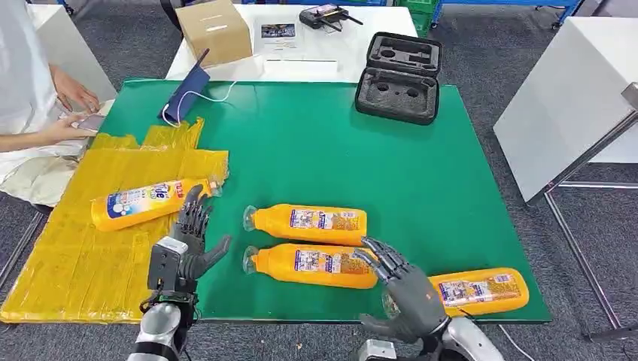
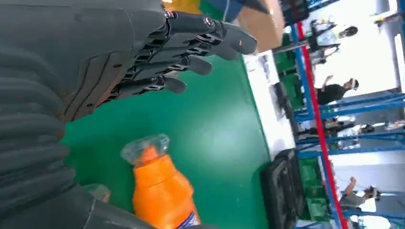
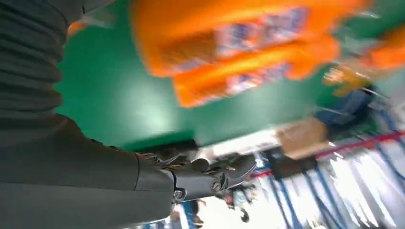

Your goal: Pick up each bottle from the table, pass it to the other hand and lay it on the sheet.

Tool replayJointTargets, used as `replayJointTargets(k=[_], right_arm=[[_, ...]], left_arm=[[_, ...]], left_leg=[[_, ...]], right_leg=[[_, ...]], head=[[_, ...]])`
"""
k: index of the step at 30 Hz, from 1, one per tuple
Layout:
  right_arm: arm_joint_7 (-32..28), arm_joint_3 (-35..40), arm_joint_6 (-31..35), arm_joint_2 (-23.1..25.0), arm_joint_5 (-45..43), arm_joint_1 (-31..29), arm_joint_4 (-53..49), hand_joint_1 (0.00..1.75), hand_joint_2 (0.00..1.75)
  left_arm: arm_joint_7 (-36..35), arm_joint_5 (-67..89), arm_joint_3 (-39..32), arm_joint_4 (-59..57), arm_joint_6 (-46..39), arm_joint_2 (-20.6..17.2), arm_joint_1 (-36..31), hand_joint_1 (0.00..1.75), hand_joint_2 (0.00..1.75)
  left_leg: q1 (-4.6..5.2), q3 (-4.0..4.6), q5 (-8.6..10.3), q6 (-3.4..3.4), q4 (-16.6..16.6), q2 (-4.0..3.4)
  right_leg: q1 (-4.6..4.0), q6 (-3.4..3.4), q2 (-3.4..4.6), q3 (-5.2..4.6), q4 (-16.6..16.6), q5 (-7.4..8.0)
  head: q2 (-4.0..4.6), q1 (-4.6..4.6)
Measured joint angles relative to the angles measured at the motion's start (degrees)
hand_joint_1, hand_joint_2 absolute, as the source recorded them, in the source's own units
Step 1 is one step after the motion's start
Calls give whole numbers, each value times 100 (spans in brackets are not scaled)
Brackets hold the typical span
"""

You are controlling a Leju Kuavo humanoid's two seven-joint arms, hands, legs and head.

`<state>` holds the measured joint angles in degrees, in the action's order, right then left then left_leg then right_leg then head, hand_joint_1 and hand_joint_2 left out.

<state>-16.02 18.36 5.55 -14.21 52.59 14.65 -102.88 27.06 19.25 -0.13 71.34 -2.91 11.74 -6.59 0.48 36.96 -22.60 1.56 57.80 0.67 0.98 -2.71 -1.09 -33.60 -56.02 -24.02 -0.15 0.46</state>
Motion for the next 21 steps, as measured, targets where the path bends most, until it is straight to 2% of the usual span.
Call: replayJointTargets(k=[5, 9, 12, 16, 21], right_arm=[[235, -426, -20, -792, 35, 810, -336, 0, 175], [500, -631, -131, -1111, 102, 1168, -498, 0, 175], [577, -863, -199, -1379, -165, 1471, -590, 0, 175], [467, -1340, -238, -1521, -256, 1616, -579, 0, 175], [130, -1937, -240, -1317, 254, 1257, -207, 0, 175]], left_arm=[[138, -484, -236, -153, 39, -26, -109, 0, 175], [157, -629, -396, -166, 151, -57, -162, 0, 175], [170, -682, -448, -166, 247, -77, -163, 0, 175], [175, -688, -474, -166, 282, -79, -168, 0, 175], [164, -686, -487, -166, 201, -79, -163, 0, 175]], left_leg=[[2, 5, -3, 3, 0, 12], [1, -1, -3, 2, 0, 2], [0, -1, -2, 3, 0, 5], [1, -1, -3, 3, 0, -8], [1, -4, -2, 4, 0, -10]], right_leg=[[0, -3, -1, 3, 1, 0], [0, -2, 0, 0, 1, 0], [-1, -2, -1, 2, 1, -1], [0, -2, 2, 2, 0, 1], [0, -2, 3, 2, 1, 2]], head=[[0, 0], [0, 2], [0, 2], [0, 2], [0, 2]])
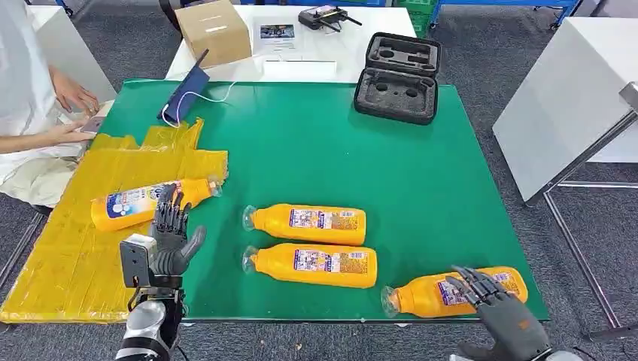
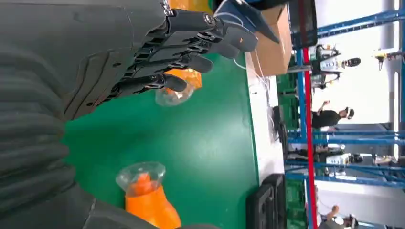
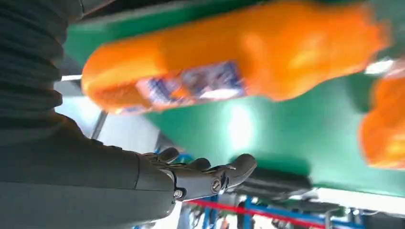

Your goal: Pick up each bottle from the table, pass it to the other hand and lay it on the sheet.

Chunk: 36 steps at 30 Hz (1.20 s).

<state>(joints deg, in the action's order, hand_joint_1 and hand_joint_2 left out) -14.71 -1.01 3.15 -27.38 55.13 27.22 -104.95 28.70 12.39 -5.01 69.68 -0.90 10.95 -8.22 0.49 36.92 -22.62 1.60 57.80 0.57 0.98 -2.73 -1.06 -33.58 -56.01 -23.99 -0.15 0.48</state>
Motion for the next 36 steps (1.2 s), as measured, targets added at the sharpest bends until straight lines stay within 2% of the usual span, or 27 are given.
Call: replayJointTargets(k=[8, 16, 27, 36], right_arm=[[-196, -511, -11, 341, 396, -404, 435, 0, 175], [-212, -994, 94, 603, 1012, -1134, 1240, 0, 175], [-192, -1114, 168, 773, 1280, -1480, 1809, 0, 175], [33, -955, 564, 1029, 1816, -1837, 2468, 0, 175]], left_arm=[[-4, 7, -13, 0, -33, 0, 2, 0, 175], [-9, 15, -31, -15, -24, 0, 2, 0, 175], [-9, 15, -35, -24, -11, 0, 1, 0, 175], [-46, 61, -52, -122, -98, 11, -7, 0, 175]], left_leg=[[-1, 0, 3, 2, 0, 0], [0, 0, 4, 3, 0, 1], [-1, 1, 3, 4, 0, 1], [-1, 0, 5, 4, 0, 0]], right_leg=[[-2, 0, -1, 5, -2, 0], [0, 0, 0, 4, -1, 0], [-2, -1, -1, 5, -2, 0], [-2, 0, 0, 6, -3, 1]], head=[[0, 0], [0, -2], [0, 0], [0, 0]])
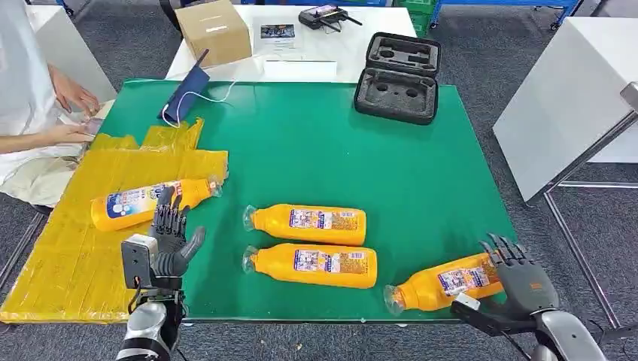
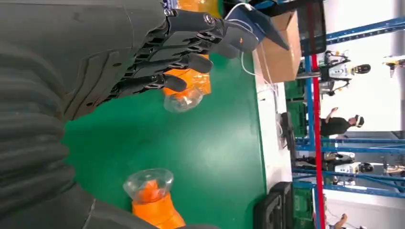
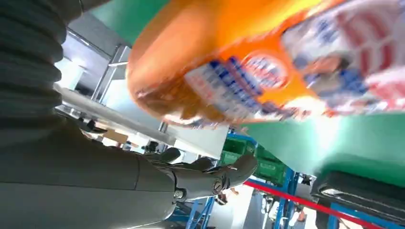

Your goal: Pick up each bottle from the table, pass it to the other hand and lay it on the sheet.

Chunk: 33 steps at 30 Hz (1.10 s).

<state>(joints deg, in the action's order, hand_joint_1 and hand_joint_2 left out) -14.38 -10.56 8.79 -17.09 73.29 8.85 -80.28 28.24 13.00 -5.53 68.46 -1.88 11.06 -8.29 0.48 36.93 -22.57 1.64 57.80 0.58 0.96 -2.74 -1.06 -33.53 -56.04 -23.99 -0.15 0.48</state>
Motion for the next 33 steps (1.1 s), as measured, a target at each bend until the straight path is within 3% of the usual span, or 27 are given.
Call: replayJointTargets(k=[15, 16, 17, 19, 23, 33], right_arm=[[85, 1155, 321, 330, 299, -795, 767, 5, 175], [101, 1239, 308, 339, 312, -826, 780, 86, 175], [129, 1322, 244, 341, 315, -854, 787, 133, 175], [238, 1492, -62, 306, 291, -900, 813, 175, 175], [339, 1738, -580, -11, 94, -902, 933, 175, 175], [734, 2118, -1202, -923, -525, -867, 1051, 175, 175]], left_arm=[[-9, 4, -33, -330, 22, 68, -159, 0, 175], [-9, 4, -33, -348, 22, 70, -171, 0, 175], [-9, 4, -35, -365, 26, 72, -182, 0, 175], [-9, 4, -37, -408, 33, 81, -208, 0, 175], [24, -20, -42, -566, 63, 81, -329, 0, 175], [197, -107, -41, -1056, 87, 83, -558, 0, 175]], left_leg=[[-3, -17, 2, -1, 0, -6], [-3, -18, 2, -1, 0, -6], [-3, -20, 2, -1, 0, -6], [-3, -27, 1, -1, 0, -9], [-3, -55, -17, 5, 0, -5], [-8, -119, -24, 18, 0, 21]], right_leg=[[-3, 1, 0, 12, 0, 1], [-3, 1, 0, 12, 0, 1], [-2, 1, 0, 13, 0, 1], [-2, 1, 1, 14, 2, 1], [-1, 11, 1, -17, 9, -20], [-1, 1, -4, 76, 51, -38]], head=[[0, -4], [0, 0], [0, -2], [0, -2], [0, -2], [0, -4]])
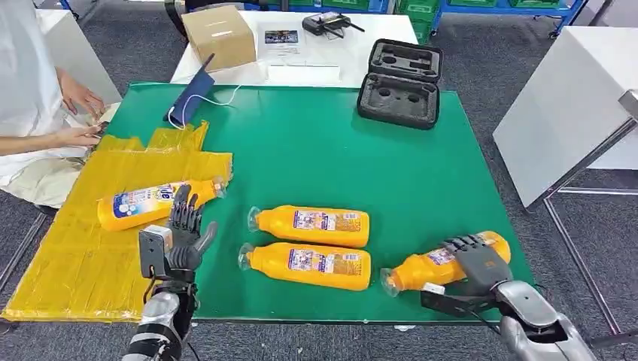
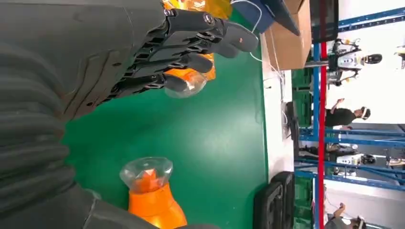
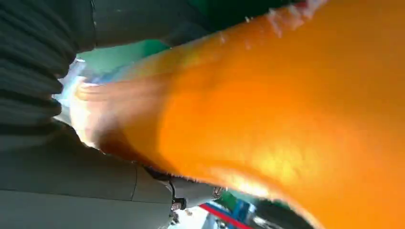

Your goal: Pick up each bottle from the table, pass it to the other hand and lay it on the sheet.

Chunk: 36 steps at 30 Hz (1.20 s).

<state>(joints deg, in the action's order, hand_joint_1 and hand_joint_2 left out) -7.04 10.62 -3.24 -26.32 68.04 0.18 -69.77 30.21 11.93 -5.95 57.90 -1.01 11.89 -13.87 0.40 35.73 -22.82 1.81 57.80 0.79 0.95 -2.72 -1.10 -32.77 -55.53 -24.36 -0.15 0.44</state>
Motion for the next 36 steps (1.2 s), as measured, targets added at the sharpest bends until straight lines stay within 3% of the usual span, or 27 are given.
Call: replayJointTargets(k=[17, 21, 24, 26, 36], right_arm=[[395, 315, 22, -205, 125, -227, 302, 175, 175], [879, 269, 482, -207, 668, -263, 319, 175, 175], [1119, 58, 978, -6, 1120, -372, 352, 175, 175], [1145, -219, 1301, 250, 1218, -453, 378, 175, 175], [986, -1538, 2269, 1222, 297, -654, 42, 175, 175]], left_arm=[[17, -59, 0, -170, 20, 0, -54, 0, 175], [-22, -68, -4, -164, -15, 0, -18, 0, 175], [-118, -68, -59, -19, -50, 2, 144, 0, 175], [-182, -68, -94, 136, -35, 9, 274, 0, 175], [-238, -59, -238, 424, 42, 50, 552, 0, 175]], left_leg=[[0, -31, -6, 19, -1, -5], [6, -19, 4, 32, -3, 2], [9, 14, 26, 42, -3, -5], [8, 50, 41, 43, -3, -20], [-1, 101, 49, 40, -3, 5]], right_leg=[[0, -15, 2, 53, 35, -5], [2, -23, 1, 59, 35, -8], [2, -48, 3, 85, 32, 26], [2, -61, 5, 42, 31, 87], [-5, -54, -4, -4, 24, 75]], head=[[0, 2], [0, 2], [0, 4], [0, 2], [0, 4]])
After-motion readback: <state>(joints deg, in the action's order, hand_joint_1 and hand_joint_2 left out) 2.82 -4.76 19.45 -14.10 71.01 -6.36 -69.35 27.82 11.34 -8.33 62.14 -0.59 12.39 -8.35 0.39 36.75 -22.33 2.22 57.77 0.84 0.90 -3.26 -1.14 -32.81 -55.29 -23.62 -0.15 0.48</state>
